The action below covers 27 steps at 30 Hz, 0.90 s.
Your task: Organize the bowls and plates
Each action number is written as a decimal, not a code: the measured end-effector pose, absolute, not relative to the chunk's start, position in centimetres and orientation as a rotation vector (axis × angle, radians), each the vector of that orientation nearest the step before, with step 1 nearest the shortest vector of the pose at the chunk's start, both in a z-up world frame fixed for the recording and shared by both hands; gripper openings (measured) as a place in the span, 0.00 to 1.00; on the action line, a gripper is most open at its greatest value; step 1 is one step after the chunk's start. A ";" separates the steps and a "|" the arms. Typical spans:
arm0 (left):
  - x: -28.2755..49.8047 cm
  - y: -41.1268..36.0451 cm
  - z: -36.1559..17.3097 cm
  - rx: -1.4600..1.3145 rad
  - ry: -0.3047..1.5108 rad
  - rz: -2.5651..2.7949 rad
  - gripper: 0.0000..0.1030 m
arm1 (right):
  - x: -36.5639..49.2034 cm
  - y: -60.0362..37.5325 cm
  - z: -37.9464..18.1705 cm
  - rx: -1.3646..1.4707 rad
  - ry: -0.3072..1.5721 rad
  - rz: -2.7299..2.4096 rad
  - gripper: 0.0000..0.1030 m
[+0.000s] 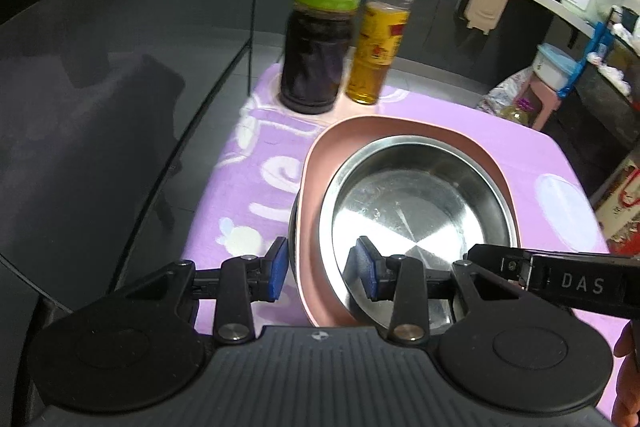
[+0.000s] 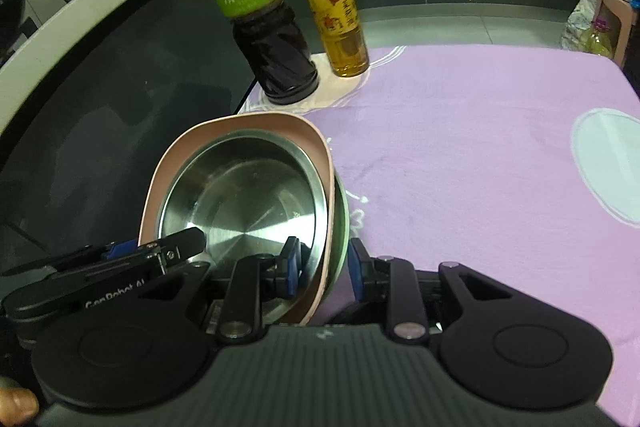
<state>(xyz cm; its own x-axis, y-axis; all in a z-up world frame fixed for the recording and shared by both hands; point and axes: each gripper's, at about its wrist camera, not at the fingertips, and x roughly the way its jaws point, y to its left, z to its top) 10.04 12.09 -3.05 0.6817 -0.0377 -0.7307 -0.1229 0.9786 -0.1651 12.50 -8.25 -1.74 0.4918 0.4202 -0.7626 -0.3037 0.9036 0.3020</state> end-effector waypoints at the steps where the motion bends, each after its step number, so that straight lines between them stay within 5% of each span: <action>1: 9.8 11.7 -2.9 -0.207 0.822 0.038 0.33 | 12.1 -8.8 -1.5 0.140 0.954 0.438 0.22; 27: 6.0 0.6 -3.8 -0.095 0.925 -0.151 0.33 | 5.5 -19.6 -2.9 0.246 0.939 0.308 0.23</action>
<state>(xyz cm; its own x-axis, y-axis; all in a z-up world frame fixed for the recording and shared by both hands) 6.04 0.58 -3.84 0.5926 -0.1707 -0.7872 0.0888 0.9852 -0.1468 5.52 -19.60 -2.93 0.5524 0.3631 -0.7504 -0.1516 0.9289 0.3379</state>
